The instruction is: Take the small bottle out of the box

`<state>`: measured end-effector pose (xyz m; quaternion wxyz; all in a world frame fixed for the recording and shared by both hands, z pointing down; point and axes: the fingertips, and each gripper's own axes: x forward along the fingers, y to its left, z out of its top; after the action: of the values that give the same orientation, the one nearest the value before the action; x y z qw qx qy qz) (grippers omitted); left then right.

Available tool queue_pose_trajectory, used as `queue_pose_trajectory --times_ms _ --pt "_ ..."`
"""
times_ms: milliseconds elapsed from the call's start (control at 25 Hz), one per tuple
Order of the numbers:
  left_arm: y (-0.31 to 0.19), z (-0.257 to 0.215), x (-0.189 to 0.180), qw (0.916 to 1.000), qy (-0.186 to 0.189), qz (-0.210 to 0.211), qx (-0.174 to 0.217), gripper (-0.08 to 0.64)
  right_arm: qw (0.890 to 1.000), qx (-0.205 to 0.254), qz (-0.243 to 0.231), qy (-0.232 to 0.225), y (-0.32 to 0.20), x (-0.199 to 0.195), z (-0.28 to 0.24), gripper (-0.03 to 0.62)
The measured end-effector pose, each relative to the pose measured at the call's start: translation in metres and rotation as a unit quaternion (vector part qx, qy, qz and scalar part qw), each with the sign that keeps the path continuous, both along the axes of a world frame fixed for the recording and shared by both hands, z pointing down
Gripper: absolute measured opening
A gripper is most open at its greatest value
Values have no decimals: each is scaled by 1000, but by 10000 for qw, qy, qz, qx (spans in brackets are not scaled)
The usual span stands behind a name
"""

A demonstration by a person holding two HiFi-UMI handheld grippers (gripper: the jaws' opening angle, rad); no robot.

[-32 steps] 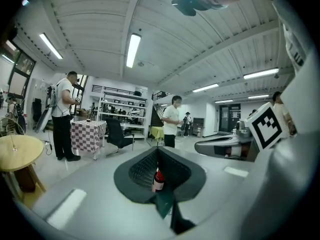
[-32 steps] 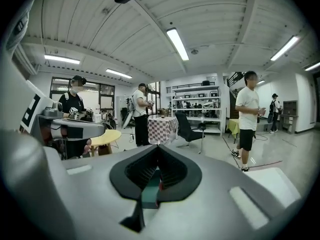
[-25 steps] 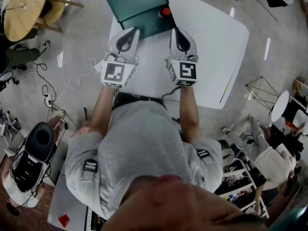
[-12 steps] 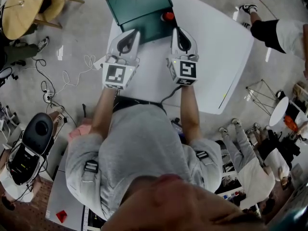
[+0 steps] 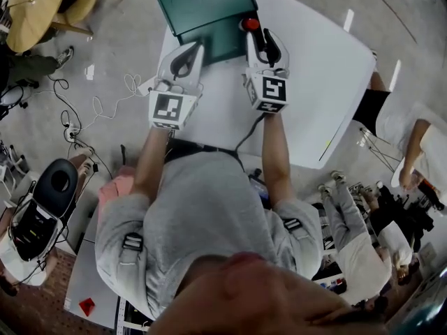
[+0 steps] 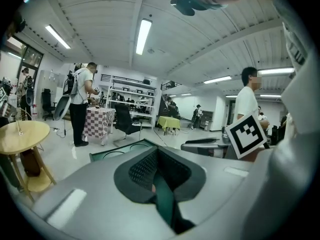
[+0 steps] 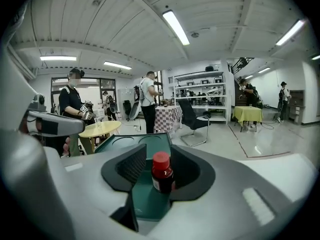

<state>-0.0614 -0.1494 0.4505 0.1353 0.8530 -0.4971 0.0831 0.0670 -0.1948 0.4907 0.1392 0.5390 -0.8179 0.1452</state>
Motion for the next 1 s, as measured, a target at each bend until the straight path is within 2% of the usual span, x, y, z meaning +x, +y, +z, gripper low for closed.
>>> queue_pose_trajectory --times_ms 200,640,1000 --pt "1 3 -3 10000 -35 -48 -56 12 9999 -154 -18 57 -8 -3 14 189" --pt "1 7 -4 9999 25 -75 -129 12 9992 -348 -6 191 -17 -7 29 195" --pt "2 3 -5 9999 11 -100 -120 12 9991 -341 3 270 -18 -8 27 142"
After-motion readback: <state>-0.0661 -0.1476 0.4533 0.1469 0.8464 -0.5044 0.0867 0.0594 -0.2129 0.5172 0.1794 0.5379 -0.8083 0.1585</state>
